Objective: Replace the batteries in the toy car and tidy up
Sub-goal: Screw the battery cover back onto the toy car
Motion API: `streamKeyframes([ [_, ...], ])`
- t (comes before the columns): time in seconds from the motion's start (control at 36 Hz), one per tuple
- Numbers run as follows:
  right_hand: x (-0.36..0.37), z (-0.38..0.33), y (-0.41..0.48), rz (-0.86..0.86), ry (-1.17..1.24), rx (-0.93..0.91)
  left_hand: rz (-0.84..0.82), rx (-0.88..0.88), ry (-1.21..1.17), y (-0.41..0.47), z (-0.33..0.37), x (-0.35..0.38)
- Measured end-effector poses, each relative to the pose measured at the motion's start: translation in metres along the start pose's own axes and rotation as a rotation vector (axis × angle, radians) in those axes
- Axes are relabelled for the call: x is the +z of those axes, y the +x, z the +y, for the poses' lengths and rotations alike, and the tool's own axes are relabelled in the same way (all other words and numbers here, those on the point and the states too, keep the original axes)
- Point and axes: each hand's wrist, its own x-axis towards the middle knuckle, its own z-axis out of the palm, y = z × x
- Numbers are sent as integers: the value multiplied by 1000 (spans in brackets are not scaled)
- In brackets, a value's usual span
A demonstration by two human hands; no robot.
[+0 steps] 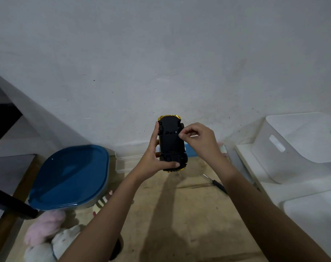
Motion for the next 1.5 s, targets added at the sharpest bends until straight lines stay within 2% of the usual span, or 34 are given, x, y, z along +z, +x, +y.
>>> streamKeyframes([
  [0.36, -3, -5, -2, -22, 34, 15, 10, 20, -21, 0, 2, -5],
  [0.58, -3, -5, 1, -137, 107, 75, -3, 14, -16, -1, 1, -10],
  [1.14, -2, -7, 0, -137, 71, 68, -28, 21, -18, 1, 5, -11],
  [1.39, 3, -12, -5, -19, -63, -43, -11, 24, -59, -3, 6, -8],
  [1.5, 7, -13, -10, 61, -6, 24, -11, 33, -79, -4, 8, -9],
])
